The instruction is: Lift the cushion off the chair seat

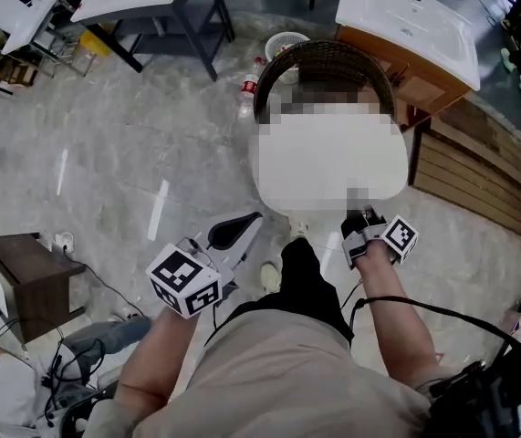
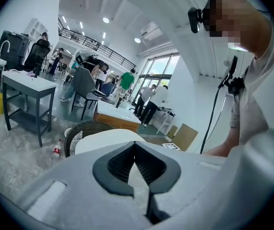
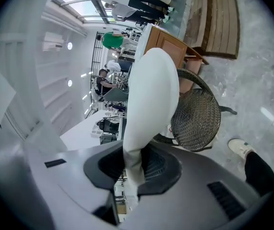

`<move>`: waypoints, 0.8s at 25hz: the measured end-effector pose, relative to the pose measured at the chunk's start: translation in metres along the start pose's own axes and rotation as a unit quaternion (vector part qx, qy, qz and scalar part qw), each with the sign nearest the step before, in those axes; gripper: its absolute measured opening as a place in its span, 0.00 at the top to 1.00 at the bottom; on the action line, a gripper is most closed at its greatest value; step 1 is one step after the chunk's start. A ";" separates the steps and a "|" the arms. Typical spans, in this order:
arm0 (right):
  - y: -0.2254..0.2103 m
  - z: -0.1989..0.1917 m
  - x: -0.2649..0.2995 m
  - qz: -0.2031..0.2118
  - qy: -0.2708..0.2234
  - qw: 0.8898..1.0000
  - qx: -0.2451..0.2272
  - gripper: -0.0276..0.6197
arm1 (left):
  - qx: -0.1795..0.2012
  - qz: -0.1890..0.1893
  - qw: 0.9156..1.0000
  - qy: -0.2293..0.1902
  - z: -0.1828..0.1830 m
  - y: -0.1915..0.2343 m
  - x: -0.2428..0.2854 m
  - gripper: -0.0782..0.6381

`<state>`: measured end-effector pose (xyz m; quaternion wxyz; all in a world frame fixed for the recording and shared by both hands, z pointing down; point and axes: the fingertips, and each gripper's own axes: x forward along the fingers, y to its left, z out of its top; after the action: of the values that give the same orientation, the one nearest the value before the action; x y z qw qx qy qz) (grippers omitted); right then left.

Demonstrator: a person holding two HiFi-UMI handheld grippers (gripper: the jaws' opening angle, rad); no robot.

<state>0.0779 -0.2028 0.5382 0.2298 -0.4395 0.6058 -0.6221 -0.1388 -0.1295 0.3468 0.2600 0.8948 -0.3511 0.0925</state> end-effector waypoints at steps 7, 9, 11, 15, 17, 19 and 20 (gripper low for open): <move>0.049 -0.034 -0.062 0.024 0.012 1.000 -0.005 0.84 | -0.011 -0.017 0.999 -0.029 -0.001 -0.031 -0.040 0.88; 0.061 -0.043 -0.079 0.029 0.011 1.000 -0.001 0.84 | -0.007 -0.017 0.999 -0.036 0.001 -0.038 -0.050 0.88; 0.071 -0.052 -0.095 0.032 0.009 0.999 0.004 0.84 | -0.005 -0.018 0.999 -0.043 0.002 -0.044 -0.060 0.88; 0.079 -0.062 -0.133 0.032 -0.006 0.999 0.014 0.84 | 0.000 -0.019 0.999 -0.046 -0.004 -0.059 -0.073 0.88; 0.077 -0.065 -0.155 0.032 -0.011 0.999 0.016 0.84 | 0.005 -0.019 0.999 -0.048 -0.011 -0.069 -0.076 0.88; 0.077 -0.076 -0.172 0.037 -0.013 0.999 0.020 0.84 | 0.008 -0.019 0.999 -0.049 -0.018 -0.073 -0.084 0.88; 0.079 -0.085 -0.178 0.039 -0.014 0.999 0.022 0.84 | 0.009 -0.020 0.999 -0.048 -0.021 -0.072 -0.090 0.88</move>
<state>0.0792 -0.0227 0.4254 0.2719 -0.4190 0.6052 -0.6199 -0.1557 -0.0213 0.3048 0.2362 0.9073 -0.3446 0.0473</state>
